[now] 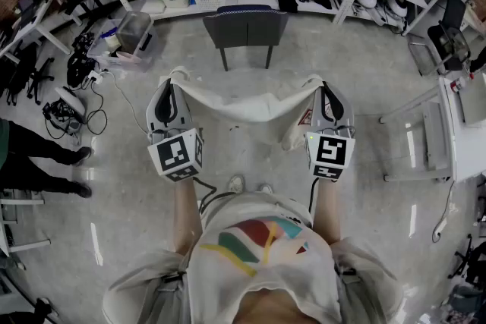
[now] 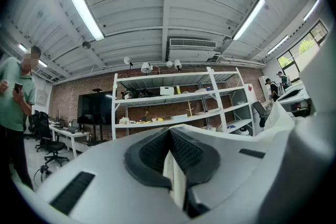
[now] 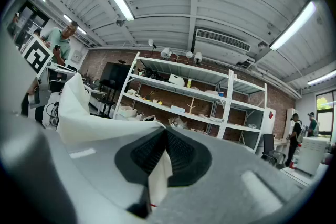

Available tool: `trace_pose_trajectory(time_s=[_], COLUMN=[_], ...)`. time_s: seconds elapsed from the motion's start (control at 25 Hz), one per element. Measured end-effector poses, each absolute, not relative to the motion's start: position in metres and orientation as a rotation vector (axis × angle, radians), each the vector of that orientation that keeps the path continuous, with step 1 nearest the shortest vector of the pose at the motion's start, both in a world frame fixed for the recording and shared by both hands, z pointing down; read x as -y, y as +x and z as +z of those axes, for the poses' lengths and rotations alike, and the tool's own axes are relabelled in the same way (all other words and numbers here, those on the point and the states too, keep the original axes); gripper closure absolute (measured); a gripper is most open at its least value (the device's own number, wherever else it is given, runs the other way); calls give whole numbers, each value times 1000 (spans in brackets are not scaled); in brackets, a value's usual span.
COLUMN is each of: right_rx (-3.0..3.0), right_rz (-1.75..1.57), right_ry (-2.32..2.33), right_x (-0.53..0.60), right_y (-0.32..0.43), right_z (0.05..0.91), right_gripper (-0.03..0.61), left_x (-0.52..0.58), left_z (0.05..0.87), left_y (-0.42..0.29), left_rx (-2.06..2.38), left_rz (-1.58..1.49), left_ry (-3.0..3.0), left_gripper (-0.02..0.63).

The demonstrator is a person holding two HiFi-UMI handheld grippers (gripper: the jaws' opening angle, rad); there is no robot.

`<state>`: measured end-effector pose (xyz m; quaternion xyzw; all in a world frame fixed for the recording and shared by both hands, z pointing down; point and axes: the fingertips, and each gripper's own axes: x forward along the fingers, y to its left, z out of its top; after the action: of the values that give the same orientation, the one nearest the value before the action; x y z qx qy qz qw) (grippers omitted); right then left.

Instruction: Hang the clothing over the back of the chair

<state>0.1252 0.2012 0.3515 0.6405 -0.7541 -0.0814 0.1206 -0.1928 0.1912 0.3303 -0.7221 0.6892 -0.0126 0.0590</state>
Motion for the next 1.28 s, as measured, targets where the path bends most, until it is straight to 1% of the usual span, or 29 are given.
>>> trace_pose_trajectory(time_s=[0.64,1.28], right_rx=[2209,2134], right_rz=[-228,-258], right_ry=[1894,1955], right_x=[-202,-180], right_y=[120,72], right_z=[355,350], right_gripper=[572,572], left_x=[-189,-157], left_z=[331,332], left_y=[-203,-256], left_rx=[-2083,-2004], left_rz=[-14,4], left_ry=[-2199,-2250], left_gripper=[600,600])
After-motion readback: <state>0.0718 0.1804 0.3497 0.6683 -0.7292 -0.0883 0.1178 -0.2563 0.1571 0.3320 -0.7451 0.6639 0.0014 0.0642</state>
